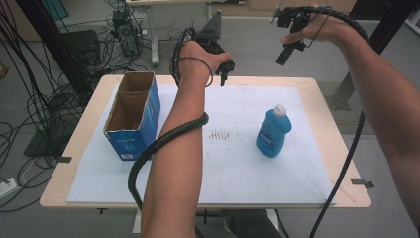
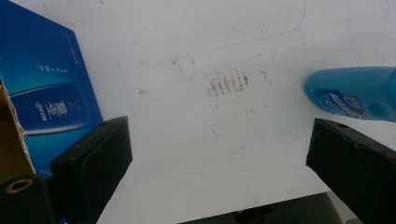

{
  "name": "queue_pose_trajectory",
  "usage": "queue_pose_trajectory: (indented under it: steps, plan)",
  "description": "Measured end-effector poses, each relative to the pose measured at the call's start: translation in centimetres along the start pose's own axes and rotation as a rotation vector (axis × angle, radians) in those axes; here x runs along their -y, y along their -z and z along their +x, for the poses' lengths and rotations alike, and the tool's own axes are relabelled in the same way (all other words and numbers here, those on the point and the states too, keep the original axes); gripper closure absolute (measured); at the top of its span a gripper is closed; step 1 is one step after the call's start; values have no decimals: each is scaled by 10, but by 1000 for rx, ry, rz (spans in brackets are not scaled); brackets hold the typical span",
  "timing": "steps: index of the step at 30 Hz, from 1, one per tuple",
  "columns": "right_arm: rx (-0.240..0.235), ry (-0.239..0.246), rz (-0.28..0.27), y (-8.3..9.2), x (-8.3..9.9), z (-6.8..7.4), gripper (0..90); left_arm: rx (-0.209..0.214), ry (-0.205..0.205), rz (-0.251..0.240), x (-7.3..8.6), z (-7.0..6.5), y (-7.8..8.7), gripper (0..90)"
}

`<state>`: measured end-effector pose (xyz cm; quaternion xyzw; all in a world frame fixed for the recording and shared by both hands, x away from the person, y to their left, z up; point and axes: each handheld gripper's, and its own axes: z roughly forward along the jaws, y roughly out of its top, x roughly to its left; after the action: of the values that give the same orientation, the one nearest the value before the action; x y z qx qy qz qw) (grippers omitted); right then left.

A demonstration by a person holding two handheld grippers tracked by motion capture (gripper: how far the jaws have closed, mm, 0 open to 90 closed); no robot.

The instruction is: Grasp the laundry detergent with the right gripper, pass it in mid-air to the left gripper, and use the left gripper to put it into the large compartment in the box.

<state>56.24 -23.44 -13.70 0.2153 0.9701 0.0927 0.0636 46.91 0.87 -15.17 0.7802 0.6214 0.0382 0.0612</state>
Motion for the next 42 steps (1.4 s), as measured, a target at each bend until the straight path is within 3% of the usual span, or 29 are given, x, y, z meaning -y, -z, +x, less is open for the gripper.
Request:
queue_pose_trajectory:
  steps: [11, 23, 31, 42]
  plan:
    - [2, -39, -36, 16, 32, 4, 117, 3, -10, 4, 6, 0, -1, 70]
    - [2, -47, -72, 19, 80, 26, 101, 12, -35, -2, 15, -2, -2, 70]
    - [-26, -67, -122, 8, 123, 50, 94, 13, -41, -12, 25, -2, 1, 70]
    - [-42, -74, -190, -14, 161, 83, 72, 15, -49, -30, 39, 1, 4, 72]
